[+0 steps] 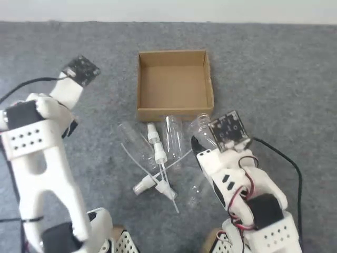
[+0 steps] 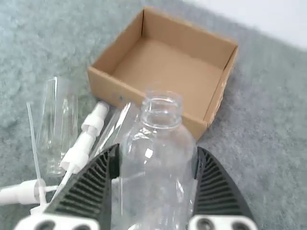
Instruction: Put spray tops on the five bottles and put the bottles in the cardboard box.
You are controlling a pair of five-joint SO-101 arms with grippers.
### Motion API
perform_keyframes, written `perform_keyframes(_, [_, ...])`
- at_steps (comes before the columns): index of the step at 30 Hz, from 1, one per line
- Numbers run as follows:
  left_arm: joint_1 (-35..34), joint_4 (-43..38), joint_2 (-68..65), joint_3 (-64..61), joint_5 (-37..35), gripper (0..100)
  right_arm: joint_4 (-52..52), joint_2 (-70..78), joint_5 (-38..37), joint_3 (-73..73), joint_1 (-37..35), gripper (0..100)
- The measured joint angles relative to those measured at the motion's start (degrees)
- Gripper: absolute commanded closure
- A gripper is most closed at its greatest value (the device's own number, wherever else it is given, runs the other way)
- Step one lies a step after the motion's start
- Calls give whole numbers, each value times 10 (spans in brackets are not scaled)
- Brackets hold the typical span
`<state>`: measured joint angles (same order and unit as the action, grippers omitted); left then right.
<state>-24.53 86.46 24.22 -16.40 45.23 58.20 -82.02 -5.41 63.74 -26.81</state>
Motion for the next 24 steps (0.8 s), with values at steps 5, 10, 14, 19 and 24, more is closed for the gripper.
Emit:
perform_keyframes(5, [34,-9,53,-1,-80,987,-34,-47,0,39,-1,920])
perform_keyframes(10, [69,-14,113,-1,-163,987,-84,-83,0,84,0,922])
perform_keyframes(14, [91,-47,156,-1,-244,987,-120,-119,0,126,-28,922])
perform_keyframes(19, [122,-77,188,-1,-332,987,-152,-172,0,172,-47,923])
perform_keyframes(24, [147,-105,207,-1,-402,987,-177,-207,0,200,-48,923])
